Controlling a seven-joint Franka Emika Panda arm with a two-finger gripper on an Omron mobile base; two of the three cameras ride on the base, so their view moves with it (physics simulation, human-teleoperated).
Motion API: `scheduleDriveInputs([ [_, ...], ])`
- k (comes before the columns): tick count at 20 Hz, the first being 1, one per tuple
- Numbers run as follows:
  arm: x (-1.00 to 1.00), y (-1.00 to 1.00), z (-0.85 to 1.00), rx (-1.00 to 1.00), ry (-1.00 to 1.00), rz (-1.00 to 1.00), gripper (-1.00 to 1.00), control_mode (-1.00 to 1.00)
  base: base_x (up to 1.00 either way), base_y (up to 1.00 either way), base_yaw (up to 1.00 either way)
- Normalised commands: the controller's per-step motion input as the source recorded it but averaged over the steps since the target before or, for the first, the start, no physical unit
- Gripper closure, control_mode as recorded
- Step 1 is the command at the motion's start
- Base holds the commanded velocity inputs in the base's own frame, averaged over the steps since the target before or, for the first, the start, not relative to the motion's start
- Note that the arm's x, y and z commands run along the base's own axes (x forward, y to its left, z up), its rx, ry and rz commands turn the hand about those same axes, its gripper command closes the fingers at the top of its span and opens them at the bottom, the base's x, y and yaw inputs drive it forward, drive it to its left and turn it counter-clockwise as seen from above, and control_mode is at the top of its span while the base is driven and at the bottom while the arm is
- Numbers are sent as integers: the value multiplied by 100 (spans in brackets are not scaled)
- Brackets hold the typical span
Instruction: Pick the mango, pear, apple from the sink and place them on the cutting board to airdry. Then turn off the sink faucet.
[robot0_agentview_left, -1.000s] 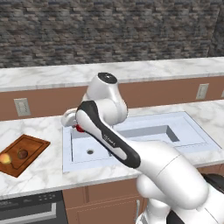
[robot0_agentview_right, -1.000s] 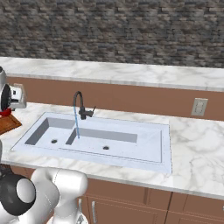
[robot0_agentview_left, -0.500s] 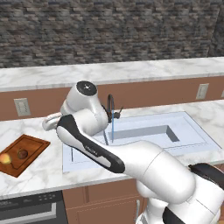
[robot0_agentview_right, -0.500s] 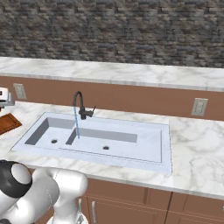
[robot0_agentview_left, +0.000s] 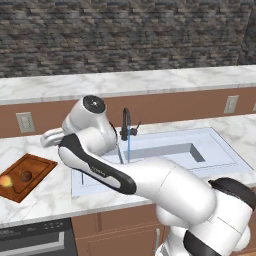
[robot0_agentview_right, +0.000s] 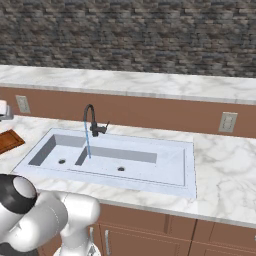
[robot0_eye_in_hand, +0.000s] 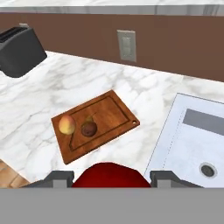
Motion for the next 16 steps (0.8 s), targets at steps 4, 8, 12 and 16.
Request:
scheduleDriveInputs([
  [4,26,38,-14,6,0,0,100,-100,0,0,0],
  [8,15,33,-16,-1,-1,-3,100,-100,0,0,0],
  [12,18,28,-10,-4,-1,-5,100,-100,0,0,0],
  [16,27,23,-15,-2,0,-6,100,-100,0,0,0],
])
